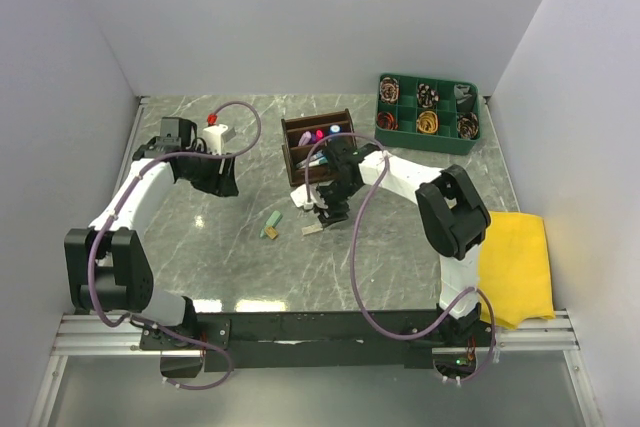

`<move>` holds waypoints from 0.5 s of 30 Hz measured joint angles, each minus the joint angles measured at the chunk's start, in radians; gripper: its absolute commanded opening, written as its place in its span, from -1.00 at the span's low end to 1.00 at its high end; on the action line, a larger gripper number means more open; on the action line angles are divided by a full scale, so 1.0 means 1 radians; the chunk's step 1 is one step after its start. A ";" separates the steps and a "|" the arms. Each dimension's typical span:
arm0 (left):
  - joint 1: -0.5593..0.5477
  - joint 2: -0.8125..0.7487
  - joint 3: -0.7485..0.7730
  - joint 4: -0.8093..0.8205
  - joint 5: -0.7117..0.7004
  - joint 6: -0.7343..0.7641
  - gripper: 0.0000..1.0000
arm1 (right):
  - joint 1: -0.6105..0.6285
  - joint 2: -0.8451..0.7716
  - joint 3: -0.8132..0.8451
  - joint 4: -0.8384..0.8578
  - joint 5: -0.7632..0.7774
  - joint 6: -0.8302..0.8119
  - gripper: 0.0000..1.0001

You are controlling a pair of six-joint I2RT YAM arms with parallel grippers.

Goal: Sort the stationery into containers
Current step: Pick up the stationery from the center of the board.

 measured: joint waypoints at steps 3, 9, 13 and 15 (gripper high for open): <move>0.008 0.012 0.002 0.000 0.008 0.000 0.25 | 0.021 0.005 0.000 -0.006 0.014 0.026 0.03; 0.019 0.032 0.018 0.008 0.008 -0.015 0.25 | 0.057 0.011 0.000 0.021 0.050 0.140 0.00; 0.019 0.032 0.030 0.017 0.008 -0.018 0.25 | 0.061 0.012 0.000 0.048 0.074 0.183 -0.01; 0.019 0.032 0.033 0.019 0.008 -0.018 0.25 | 0.061 0.012 -0.001 0.062 0.084 0.195 -0.01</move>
